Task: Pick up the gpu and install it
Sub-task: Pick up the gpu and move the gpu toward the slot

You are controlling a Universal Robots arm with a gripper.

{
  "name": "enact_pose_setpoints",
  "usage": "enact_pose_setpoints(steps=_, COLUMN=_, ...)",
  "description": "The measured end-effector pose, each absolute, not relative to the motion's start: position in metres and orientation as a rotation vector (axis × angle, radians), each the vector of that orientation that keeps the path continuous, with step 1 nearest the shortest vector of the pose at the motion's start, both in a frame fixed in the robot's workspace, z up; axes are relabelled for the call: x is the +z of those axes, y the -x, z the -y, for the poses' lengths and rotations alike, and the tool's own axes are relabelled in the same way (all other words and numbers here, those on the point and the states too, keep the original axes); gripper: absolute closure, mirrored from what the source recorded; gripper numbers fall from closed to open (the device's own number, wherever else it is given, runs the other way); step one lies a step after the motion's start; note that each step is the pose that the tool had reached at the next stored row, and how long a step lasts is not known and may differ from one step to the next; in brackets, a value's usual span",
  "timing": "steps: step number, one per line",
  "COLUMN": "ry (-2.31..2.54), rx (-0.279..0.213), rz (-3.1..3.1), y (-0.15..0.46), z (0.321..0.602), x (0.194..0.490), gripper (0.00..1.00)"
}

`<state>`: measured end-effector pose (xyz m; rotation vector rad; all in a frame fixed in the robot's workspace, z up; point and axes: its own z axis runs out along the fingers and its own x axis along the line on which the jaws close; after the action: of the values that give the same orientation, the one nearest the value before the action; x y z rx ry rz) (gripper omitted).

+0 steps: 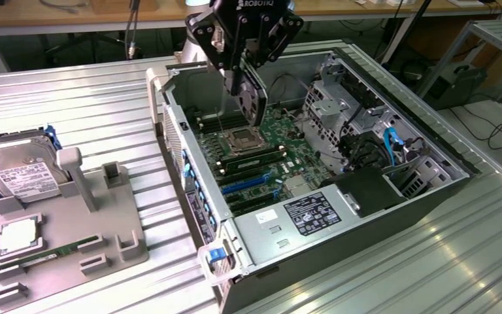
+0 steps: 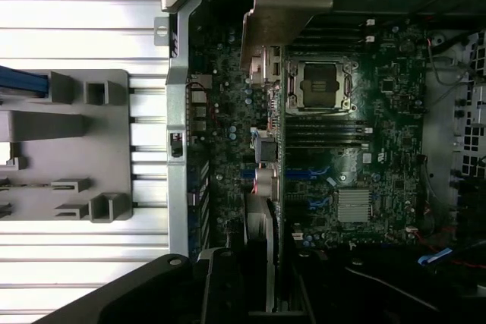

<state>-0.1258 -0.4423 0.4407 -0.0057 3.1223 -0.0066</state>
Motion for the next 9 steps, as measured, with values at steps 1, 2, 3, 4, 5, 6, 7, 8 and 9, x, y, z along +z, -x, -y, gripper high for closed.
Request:
enact_pose_setpoints(steps=1, ry=0.006, rx=-0.007, rz=-3.122, y=0.1253, z=0.4423, x=0.4407, gripper=0.73)
enact_pose_setpoints(steps=2, ry=0.006, rx=-0.007, rz=-3.122, y=0.1247, z=0.4423, x=0.4407, gripper=0.73)
enact_pose_setpoints(steps=3, ry=0.006, rx=-0.007, rz=-3.122, y=0.1238, z=0.4423, x=0.4407, gripper=0.73)
enact_pose_setpoints(steps=4, ry=0.006, rx=-0.007, rz=-3.122, y=0.1229, z=0.4423, x=0.4407, gripper=0.73)
enact_pose_setpoints(steps=5, ry=0.006, rx=-0.007, rz=-3.122, y=0.1219, z=0.4423, x=0.4407, gripper=0.73)
enact_pose_setpoints(steps=6, ry=0.006, rx=-0.007, rz=-3.122, y=0.1206, z=0.4423, x=0.4407, gripper=0.73)
enact_pose_setpoints(steps=7, ry=0.006, rx=-0.007, rz=-3.122, y=0.1192, z=0.4423, x=0.4406, gripper=0.73)
enact_pose_setpoints(steps=8, ry=0.006, rx=-0.007, rz=-3.122, y=0.1177, z=0.4423, x=0.4406, gripper=0.73)
enact_pose_setpoints(steps=9, ry=0.006, rx=-0.007, rz=-3.122, y=0.1158, z=0.4423, x=0.4406, gripper=0.73)
